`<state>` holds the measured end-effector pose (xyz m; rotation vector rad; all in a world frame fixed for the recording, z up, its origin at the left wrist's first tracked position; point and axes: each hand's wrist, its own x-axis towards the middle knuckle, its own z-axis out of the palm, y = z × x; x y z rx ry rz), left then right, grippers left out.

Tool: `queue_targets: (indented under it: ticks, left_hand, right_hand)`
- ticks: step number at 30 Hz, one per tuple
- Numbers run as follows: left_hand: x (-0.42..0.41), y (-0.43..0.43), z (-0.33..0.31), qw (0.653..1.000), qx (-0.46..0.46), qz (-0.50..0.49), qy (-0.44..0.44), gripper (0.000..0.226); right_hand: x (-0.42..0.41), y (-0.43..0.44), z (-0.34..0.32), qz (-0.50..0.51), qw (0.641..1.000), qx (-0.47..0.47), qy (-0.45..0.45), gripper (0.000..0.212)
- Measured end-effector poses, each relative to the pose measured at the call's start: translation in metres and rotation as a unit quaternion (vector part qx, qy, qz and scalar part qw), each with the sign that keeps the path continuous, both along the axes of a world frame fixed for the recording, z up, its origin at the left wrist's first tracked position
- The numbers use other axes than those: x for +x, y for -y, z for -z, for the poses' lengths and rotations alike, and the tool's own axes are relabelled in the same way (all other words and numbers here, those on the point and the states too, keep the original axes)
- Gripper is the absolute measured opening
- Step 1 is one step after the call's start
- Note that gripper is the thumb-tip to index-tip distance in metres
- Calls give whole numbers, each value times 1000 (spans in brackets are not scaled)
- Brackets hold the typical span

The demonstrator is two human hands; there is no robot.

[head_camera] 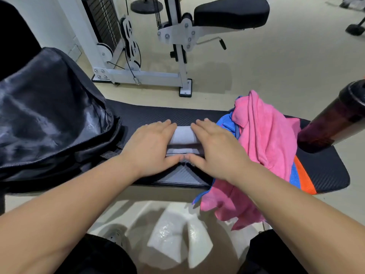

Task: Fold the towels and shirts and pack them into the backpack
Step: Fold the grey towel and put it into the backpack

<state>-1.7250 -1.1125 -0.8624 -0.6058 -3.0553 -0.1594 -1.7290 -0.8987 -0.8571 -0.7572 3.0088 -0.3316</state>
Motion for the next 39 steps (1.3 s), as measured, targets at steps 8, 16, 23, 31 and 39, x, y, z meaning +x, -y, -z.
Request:
queue_targets:
  ticks: [8, 16, 23, 31, 39]
  left_hand:
    - [34, 13, 24, 984, -110, 24, 136, 119]
    - [26, 8, 29, 983, -67, 16, 169, 112]
    - [-15, -10, -11, 995, 67, 11, 69, 57]
    - [-15, -21, 36, 992, 31, -39, 115, 61]
    - [28, -20, 29, 986, 61, -135, 77, 67]
  right_hand:
    - [36, -8, 23, -19, 988, 122, 94, 107]
    - [33, 6, 19, 25, 984, 118, 135, 114]
    - [34, 4, 21, 29, 985, 100, 135, 91]
    - [15, -6, 10, 41, 991, -77, 101, 39]
    - [2, 14, 34, 138, 977, -125, 100, 61]
